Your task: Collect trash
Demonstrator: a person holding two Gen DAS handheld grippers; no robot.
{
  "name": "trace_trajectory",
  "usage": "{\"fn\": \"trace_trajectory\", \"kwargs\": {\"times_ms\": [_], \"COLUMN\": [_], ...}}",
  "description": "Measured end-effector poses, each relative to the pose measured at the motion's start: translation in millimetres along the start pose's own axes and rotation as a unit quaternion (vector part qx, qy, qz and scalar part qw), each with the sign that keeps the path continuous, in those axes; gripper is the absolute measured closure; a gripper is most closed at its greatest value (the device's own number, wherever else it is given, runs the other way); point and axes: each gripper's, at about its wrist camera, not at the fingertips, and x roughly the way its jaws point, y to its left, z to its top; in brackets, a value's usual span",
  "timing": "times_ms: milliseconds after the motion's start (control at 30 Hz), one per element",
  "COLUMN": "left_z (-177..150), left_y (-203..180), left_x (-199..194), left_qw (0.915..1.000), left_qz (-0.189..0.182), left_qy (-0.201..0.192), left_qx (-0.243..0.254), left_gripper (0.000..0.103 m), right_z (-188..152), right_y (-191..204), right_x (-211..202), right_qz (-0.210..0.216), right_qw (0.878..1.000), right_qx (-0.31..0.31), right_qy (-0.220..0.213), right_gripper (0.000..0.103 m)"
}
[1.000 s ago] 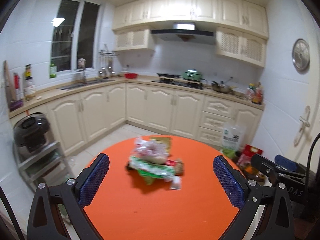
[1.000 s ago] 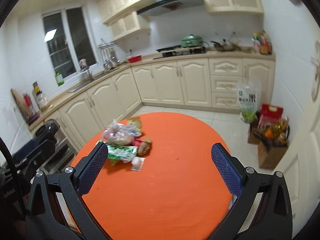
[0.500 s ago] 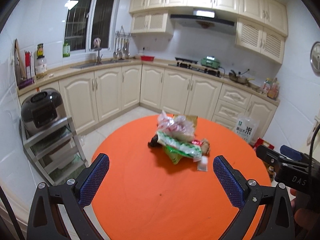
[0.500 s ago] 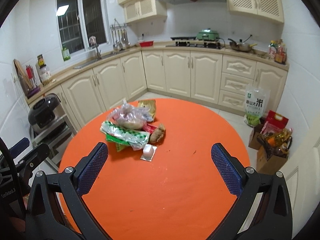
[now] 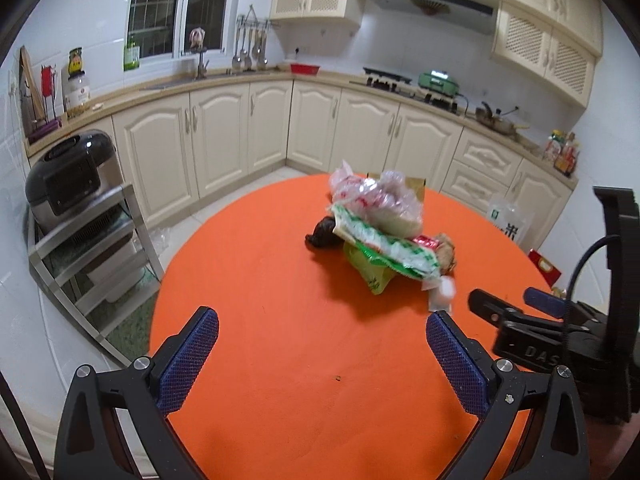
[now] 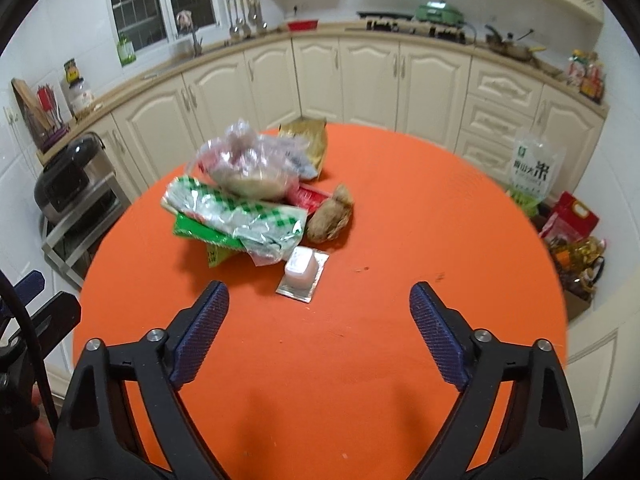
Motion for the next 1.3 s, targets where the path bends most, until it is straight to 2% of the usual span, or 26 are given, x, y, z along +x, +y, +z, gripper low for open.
{"fn": "trace_trajectory", "kwargs": {"times_ms": [133,333,400,433,500,567,767,1033,1067,1133,1167,1200,1233,1300], "left_z": [25.5,50.4,51.8,54.4,61.5,62.9,76.8,98.4,99.4,105.0,104.6,105.8,109.0,118.5], "left_y": [0.5,8.1,6.9,7.0,4.5,2.4,-5.3,-6.6,-6.9,-8.0,-8.0,-8.1,-7.8,-7.9], "left_x": [27.0,66.7,76.9,81.7,92.6,101.1,135.2,189.3,197.3,214.0,220.8,226.7,231.3,236.9], "left_qw": [0.9999,0.9995,0.9994,0.9993,0.9992,0.9991,0.9987,0.9985,0.9986,0.9983,0.9976,0.9965,0.9952,0.9955], "left_qz": [0.001,-0.002,-0.002,-0.002,-0.004,-0.005,-0.012,-0.014,-0.012,-0.011,-0.020,-0.039,-0.057,-0.063], "left_qy": [0.012,0.030,0.034,0.036,0.040,0.043,0.050,0.047,0.045,0.053,0.062,0.068,0.070,0.062], "left_qx": [-0.005,-0.011,-0.011,-0.010,-0.008,-0.005,0.000,-0.026,-0.025,-0.022,-0.023,-0.029,-0.039,-0.033], "left_gripper": [0.001,0.001,0.001,0.001,0.001,0.001,0.001,0.002,0.006,0.024,0.042,0.055,0.059,0.073], "right_z": [2.7,6.7,6.9,6.1,6.2,7.0,5.9,9.0,9.9,11.2,11.7,11.6,11.6,11.9], "right_y": [1.9,4.3,5.1,6.6,8.2,4.3,-14.3,-47.0,-49.6,-53.5,-54.4,-55.2,-56.0,-56.8], "right_x": [25.3,55.6,65.6,68.0,68.8,68.6,64.3,53.9,53.2,52.1,52.0,51.8,51.7,50.9], "right_qz": [0.000,0.003,0.005,-0.001,-0.009,0.000,0.018,0.022,0.022,0.023,0.024,0.025,0.027,0.029], "right_qw": [1.000,0.999,0.999,0.999,0.999,0.999,0.999,0.999,0.999,0.999,0.999,0.999,0.999,0.999], "right_qx": [0.001,-0.005,-0.010,-0.018,-0.029,-0.027,-0.014,0.010,0.011,0.013,0.013,0.014,0.016,0.018], "right_qy": [0.021,0.044,0.053,0.047,0.042,0.038,0.032,0.024,0.023,0.021,0.021,0.020,0.021,0.019], "right_gripper": [0.018,0.031,0.043,0.043,0.065,0.077,0.082,0.083,0.083,0.083,0.083,0.083,0.083,0.083]}}
